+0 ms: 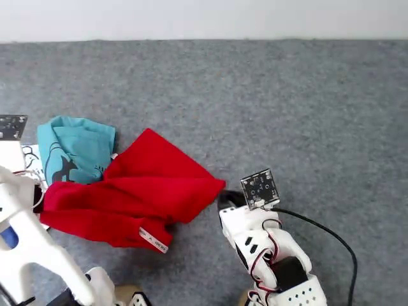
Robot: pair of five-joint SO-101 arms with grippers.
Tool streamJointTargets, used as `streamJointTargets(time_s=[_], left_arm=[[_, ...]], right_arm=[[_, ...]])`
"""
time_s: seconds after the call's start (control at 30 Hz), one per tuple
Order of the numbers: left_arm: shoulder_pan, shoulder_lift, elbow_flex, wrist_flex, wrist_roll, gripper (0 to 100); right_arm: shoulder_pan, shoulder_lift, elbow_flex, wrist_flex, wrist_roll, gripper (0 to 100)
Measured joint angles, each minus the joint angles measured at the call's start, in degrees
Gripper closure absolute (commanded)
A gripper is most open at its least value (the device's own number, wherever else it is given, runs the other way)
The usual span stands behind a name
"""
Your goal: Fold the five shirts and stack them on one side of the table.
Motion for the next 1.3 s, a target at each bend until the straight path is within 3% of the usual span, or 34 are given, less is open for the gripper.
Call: streamJointTargets(time_s=[0.27,0.6,0.77,1.03,1.3], left_arm=[[-3.60,0.00,0.44,-0.09,0.35,99],[-4.84,0.00,0.44,-0.09,0.35,99],[-4.84,0.00,0.44,-0.09,0.35,99],[-4.92,0.00,0.44,-0.09,0.35,99],[-5.01,0.00,0.44,-0.09,0.35,99]], right_arm=[[-0.88,0.00,-0.35,3.96,3.25,99.0],[-3.08,1.85,-12.92,9.67,4.04,99.1],[-3.08,15.12,-24.35,10.90,4.04,99.1],[-3.25,50.11,-50.55,20.66,4.22,98.7],[-4.84,65.05,-54.15,28.04,7.74,98.7]])
